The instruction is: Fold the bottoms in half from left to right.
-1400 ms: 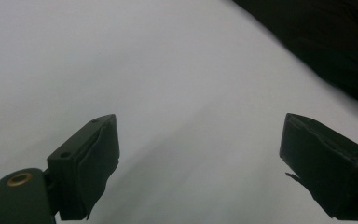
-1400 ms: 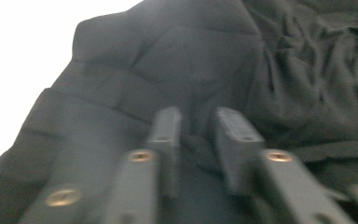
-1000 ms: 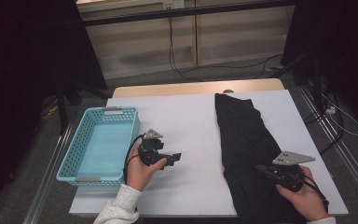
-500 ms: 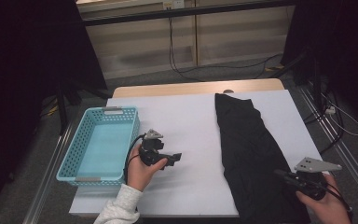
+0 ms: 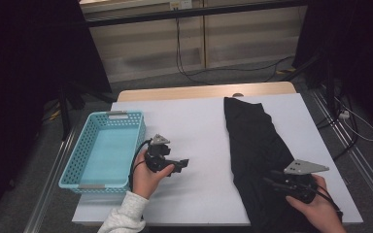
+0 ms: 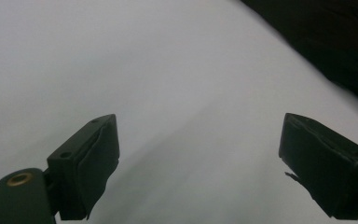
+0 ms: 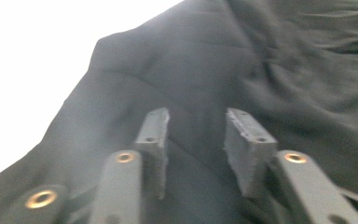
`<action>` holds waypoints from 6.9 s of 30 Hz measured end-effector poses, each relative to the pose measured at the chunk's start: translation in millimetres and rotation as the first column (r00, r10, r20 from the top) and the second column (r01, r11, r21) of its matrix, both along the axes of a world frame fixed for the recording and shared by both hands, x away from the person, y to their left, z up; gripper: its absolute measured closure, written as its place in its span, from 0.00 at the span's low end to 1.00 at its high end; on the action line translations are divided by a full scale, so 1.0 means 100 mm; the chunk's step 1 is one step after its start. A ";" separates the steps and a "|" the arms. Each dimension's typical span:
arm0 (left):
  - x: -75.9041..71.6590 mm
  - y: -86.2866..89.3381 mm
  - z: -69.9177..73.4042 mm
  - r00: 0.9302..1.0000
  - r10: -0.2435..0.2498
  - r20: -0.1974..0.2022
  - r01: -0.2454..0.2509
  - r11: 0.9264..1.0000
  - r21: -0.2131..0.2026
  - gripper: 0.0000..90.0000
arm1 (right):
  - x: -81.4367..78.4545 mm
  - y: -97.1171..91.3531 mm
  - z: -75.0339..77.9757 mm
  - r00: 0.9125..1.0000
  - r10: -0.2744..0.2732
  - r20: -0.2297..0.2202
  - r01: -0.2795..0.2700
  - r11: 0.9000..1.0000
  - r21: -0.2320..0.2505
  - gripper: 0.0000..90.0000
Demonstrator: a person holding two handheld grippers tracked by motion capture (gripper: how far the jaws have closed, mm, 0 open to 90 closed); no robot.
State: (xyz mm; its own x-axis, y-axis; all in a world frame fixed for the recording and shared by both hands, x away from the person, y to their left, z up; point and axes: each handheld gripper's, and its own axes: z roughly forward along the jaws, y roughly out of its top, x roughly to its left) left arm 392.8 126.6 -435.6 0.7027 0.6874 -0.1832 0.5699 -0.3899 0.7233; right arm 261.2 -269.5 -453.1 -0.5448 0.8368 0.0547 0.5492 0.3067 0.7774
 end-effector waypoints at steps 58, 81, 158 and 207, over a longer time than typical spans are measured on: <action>-0.03 0.08 -0.03 1.000 0.009 -0.007 -0.008 0.999 0.034 0.11 | 1.10 0.11 0.07 0.967 -0.251 0.030 0.252 0.968 -0.021 0.23; -0.04 0.17 0.01 1.000 0.021 0.008 -0.021 1.000 0.019 0.11 | 1.61 0.80 0.07 0.984 -0.174 0.025 0.176 0.979 -0.103 0.20; -0.01 0.37 0.18 0.994 0.099 0.049 -0.099 0.995 -0.005 0.13 | 1.55 2.04 -0.01 0.974 0.224 -0.044 -0.223 0.975 0.024 0.44; 0.12 -0.11 0.07 1.000 -0.004 0.029 0.004 1.000 0.014 0.13 | 0.33 -0.01 -0.13 0.993 -0.100 -0.067 0.099 0.995 -0.017 0.37</action>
State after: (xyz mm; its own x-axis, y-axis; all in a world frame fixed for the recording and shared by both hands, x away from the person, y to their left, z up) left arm 404.8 115.6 -428.7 0.7103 0.6871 -0.1530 0.5470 -0.4020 0.7342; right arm 294.3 -270.2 -466.3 -0.4543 0.8875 0.0774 0.6290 0.2580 0.7333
